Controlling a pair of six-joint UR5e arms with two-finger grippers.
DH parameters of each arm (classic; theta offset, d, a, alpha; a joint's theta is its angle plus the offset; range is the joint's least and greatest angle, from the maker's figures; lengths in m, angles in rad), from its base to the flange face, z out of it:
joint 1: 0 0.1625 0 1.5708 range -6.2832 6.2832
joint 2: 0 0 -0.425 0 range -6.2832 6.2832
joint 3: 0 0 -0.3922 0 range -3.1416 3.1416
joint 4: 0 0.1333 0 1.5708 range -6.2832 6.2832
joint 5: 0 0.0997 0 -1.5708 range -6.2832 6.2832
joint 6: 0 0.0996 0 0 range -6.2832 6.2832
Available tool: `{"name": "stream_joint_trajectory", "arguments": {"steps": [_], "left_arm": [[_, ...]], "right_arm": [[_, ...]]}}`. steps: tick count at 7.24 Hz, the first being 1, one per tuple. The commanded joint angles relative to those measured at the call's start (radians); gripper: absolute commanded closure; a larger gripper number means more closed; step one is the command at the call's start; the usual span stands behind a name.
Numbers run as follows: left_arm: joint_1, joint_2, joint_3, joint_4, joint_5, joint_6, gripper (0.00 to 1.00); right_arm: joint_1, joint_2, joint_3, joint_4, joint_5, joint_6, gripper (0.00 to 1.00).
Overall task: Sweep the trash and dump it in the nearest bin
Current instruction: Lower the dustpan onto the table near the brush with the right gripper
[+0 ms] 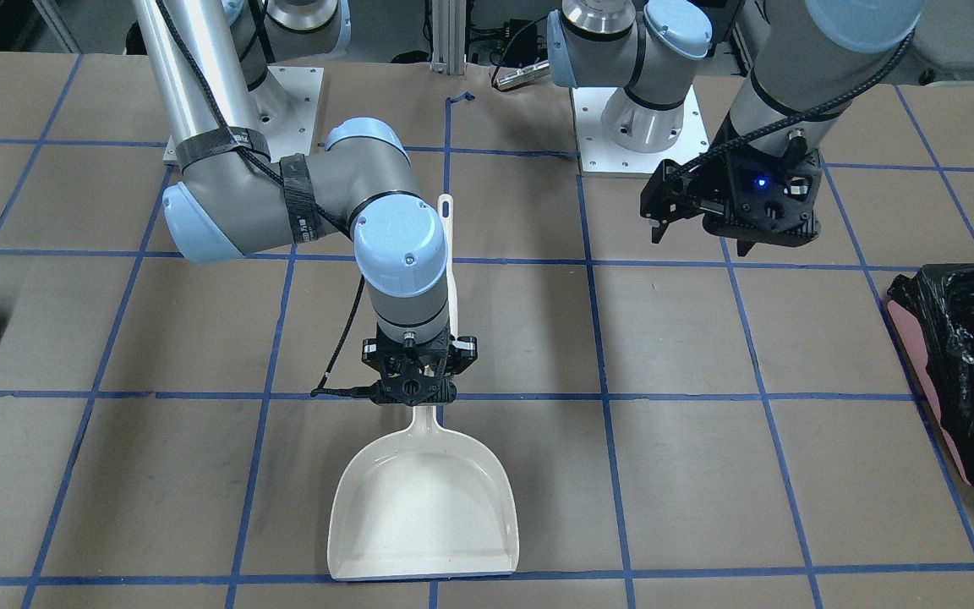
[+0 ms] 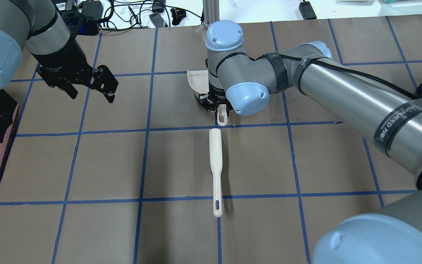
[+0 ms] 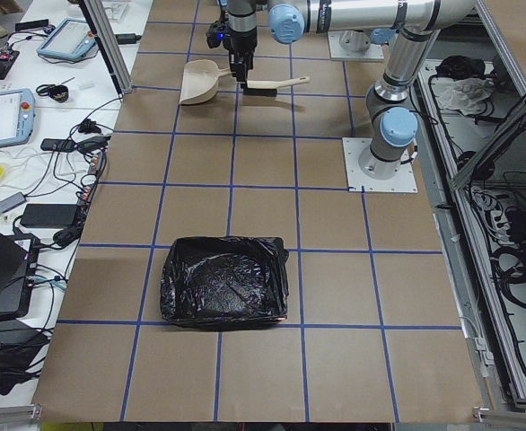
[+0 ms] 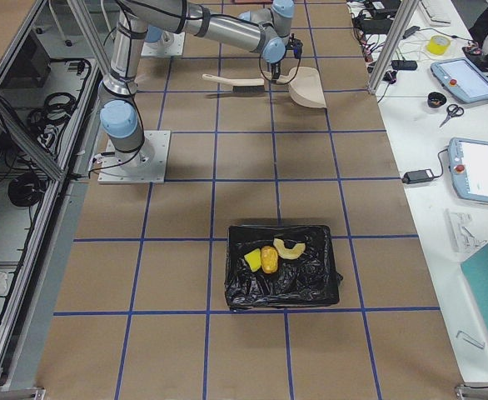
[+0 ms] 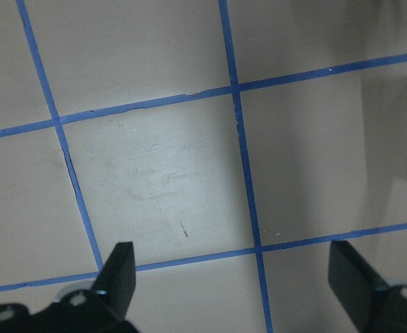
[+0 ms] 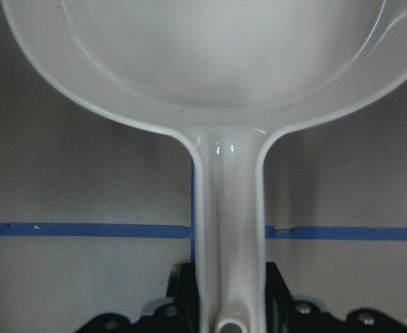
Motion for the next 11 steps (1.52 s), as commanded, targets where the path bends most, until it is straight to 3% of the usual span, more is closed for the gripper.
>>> {"name": "stream_joint_trajectory", "arguments": {"steps": [1,7,8,9,11], "left_arm": [[0.0,0.0,0.0,0.002,0.0,0.0,0.0],[-0.001,0.013,0.003,0.004,-0.003,0.0,0.0],[-0.001,0.013,0.003,0.005,-0.006,0.0,0.0],[-0.001,0.013,0.002,0.008,-0.006,0.0,0.0],[-0.001,0.014,0.002,0.01,-0.008,-0.003,0.0]], "right_arm": [[0.001,-0.001,0.0,0.002,0.003,-0.004,0.97],[0.012,-0.004,0.023,-0.006,0.016,-0.021,0.96],[0.012,-0.004,0.023,-0.006,0.016,-0.021,0.89],[0.012,-0.004,0.023,-0.012,0.014,-0.012,0.5],[0.012,-0.005,0.023,-0.014,0.005,-0.012,0.4]]}}
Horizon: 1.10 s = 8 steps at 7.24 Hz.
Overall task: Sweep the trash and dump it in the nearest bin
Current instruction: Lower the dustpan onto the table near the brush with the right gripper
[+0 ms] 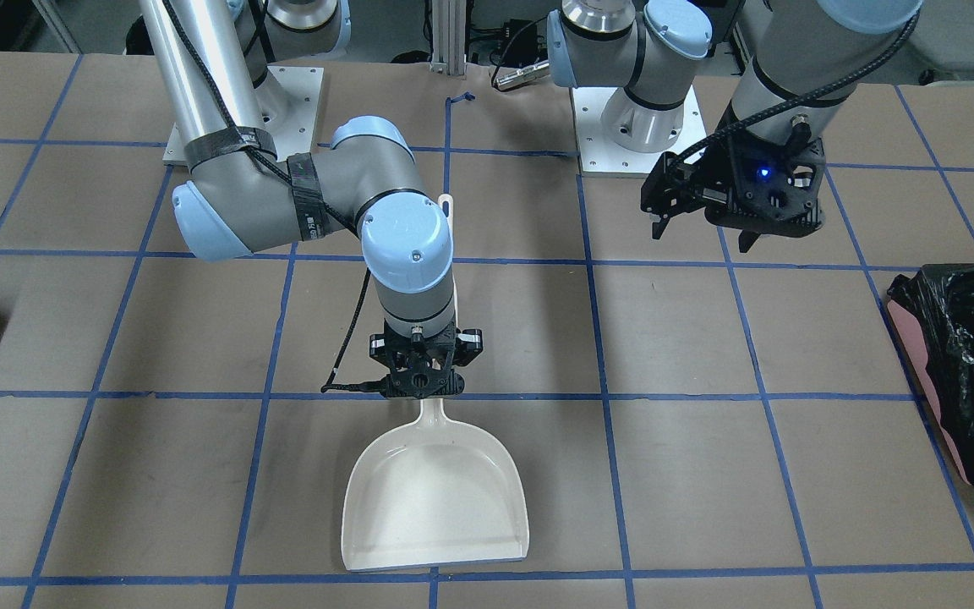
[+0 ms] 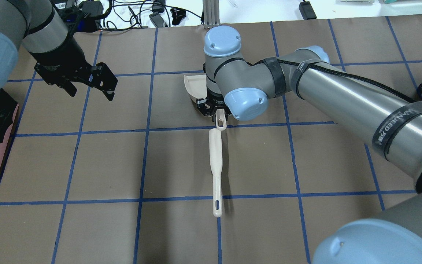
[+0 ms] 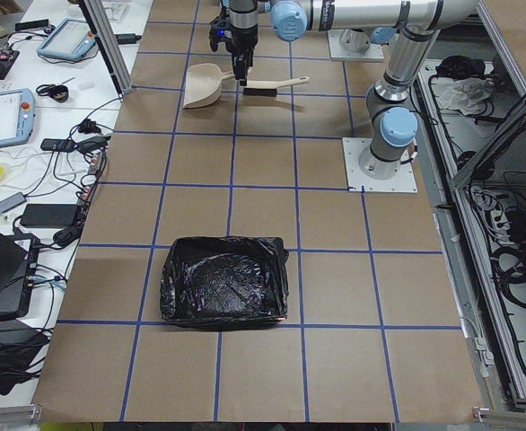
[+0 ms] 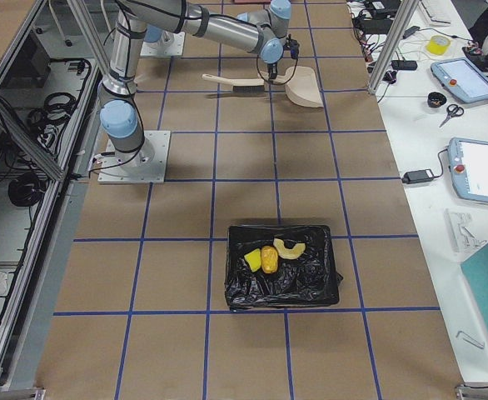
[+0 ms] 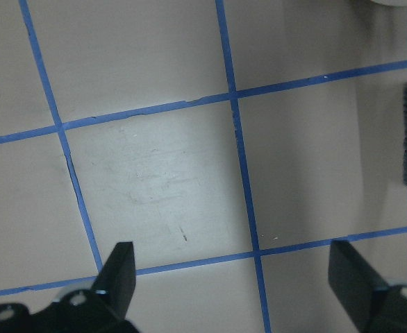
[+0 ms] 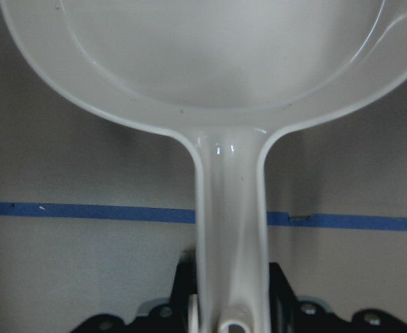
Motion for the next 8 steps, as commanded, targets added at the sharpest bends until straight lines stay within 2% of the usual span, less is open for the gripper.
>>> {"name": "stream_joint_trajectory", "arguments": {"steps": [1,6,8], "left_arm": [[0.0,0.0,0.0,0.001,-0.006,-0.005,0.0],[0.0,0.0,0.001,0.003,-0.004,-0.005,0.0],[-0.001,-0.001,0.0,0.018,-0.006,-0.009,0.0]], "right_arm": [[0.0,-0.009,0.0,-0.003,-0.005,-0.001,0.27],[-0.017,-0.076,-0.015,-0.001,-0.012,-0.012,0.04],[-0.079,-0.145,-0.029,0.05,-0.01,-0.027,0.0]]}}
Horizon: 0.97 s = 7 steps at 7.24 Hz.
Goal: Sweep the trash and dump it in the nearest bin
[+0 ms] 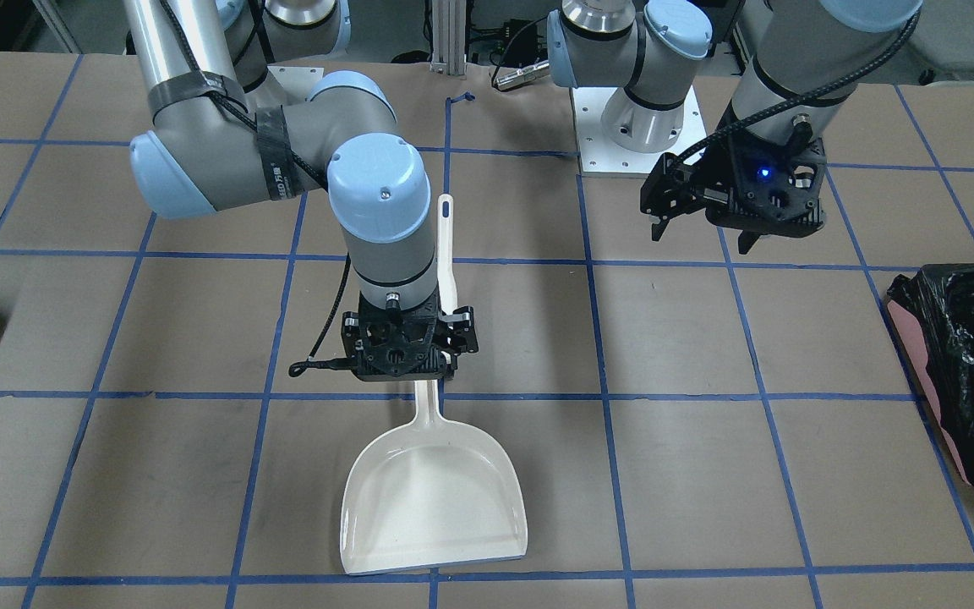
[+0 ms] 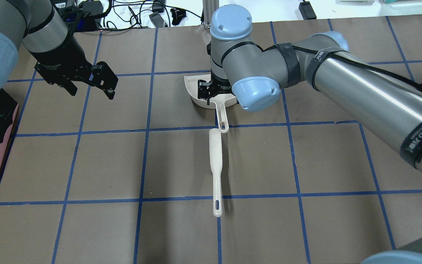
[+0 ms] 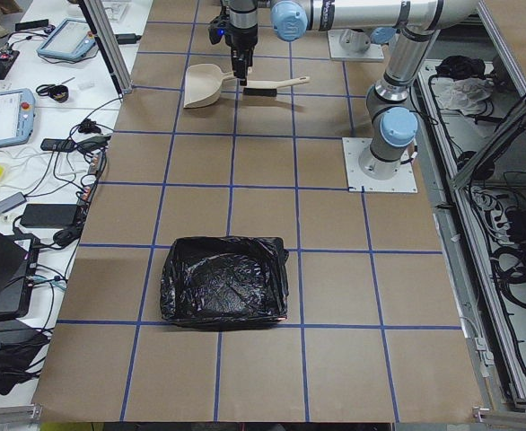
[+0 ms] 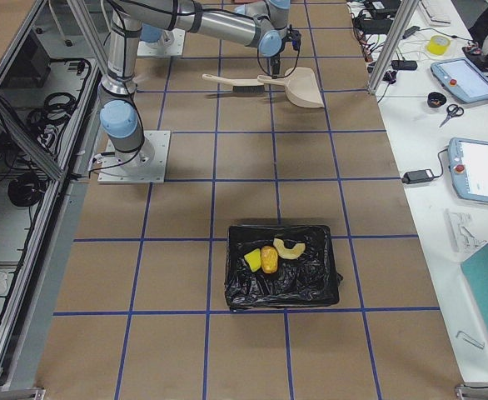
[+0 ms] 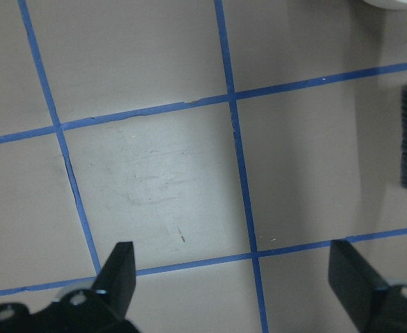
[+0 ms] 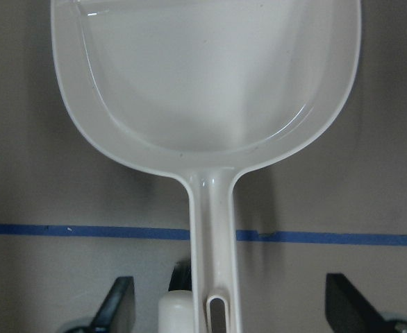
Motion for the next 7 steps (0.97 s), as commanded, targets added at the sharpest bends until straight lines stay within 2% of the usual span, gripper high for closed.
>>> {"name": "stream_joint_trajectory", "arguments": {"steps": [1,4,7], "left_arm": [[-0.001,-0.003,0.001,0.006,0.005,-0.004,0.0],[-0.002,0.003,0.013,0.006,-0.005,-0.004,0.0],[0.002,0.002,0.001,0.006,0.001,-0.014,0.0]], "right_arm": [[-0.079,-0.085,-0.026,0.118,-0.001,-0.075,0.0],[-0.246,-0.205,-0.046,0.346,0.001,-0.283,0.0],[-0.315,-0.314,-0.057,0.496,-0.016,-0.3,0.0]]}}
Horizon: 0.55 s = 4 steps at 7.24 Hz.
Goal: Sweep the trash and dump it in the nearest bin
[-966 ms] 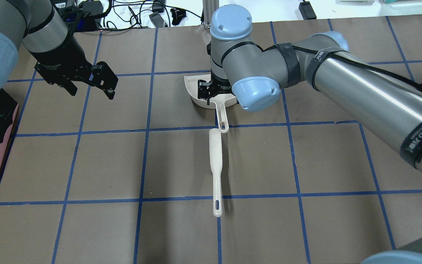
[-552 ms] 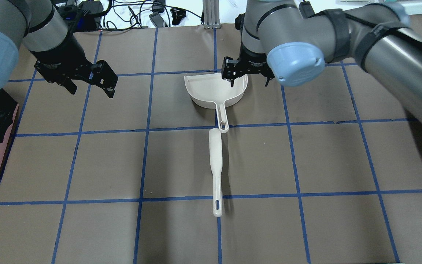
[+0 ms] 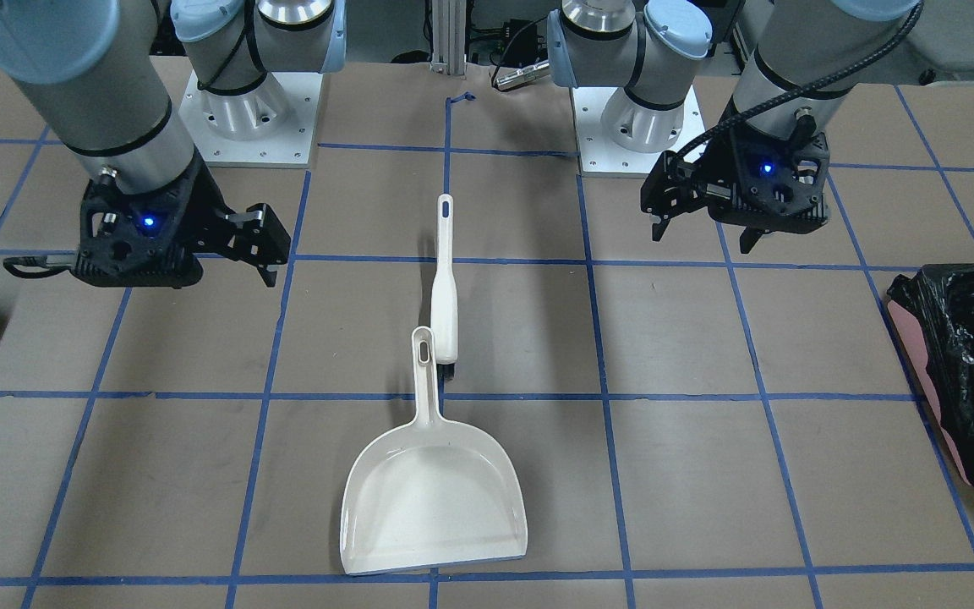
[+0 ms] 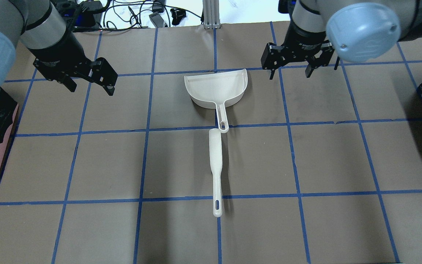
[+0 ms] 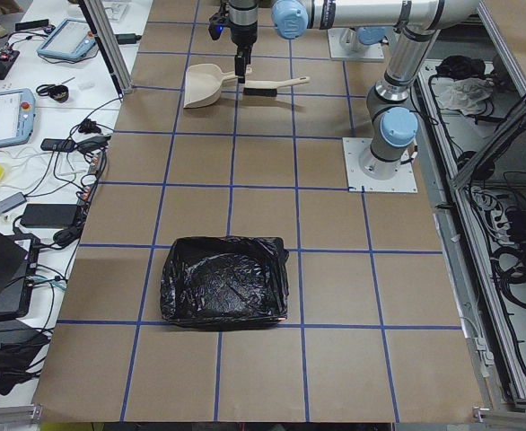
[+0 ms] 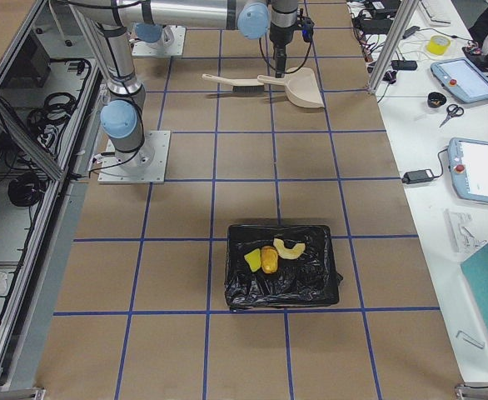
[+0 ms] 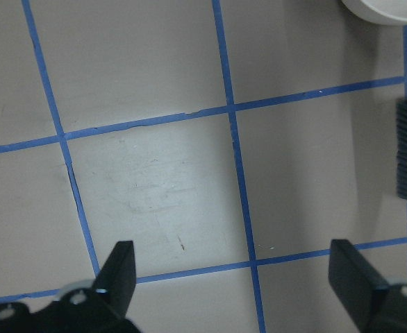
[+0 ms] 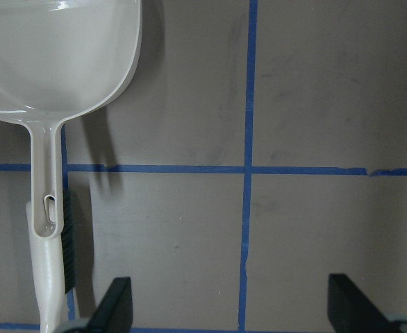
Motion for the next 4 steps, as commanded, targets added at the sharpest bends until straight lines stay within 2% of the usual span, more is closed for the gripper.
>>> {"name": "stream_joint_trajectory", "arguments": {"steps": [1,4], "left_arm": [[0.004,-0.001,0.001,0.0,0.002,-0.002,0.0],[0.001,-0.003,-0.004,0.0,0.002,0.012,0.0]], "right_arm": [[-0.024,-0.058,-0.007,0.108,-0.031,-0.006,0.0],[-0.045,-0.06,-0.006,0.11,-0.058,-0.069,0.0]]}}
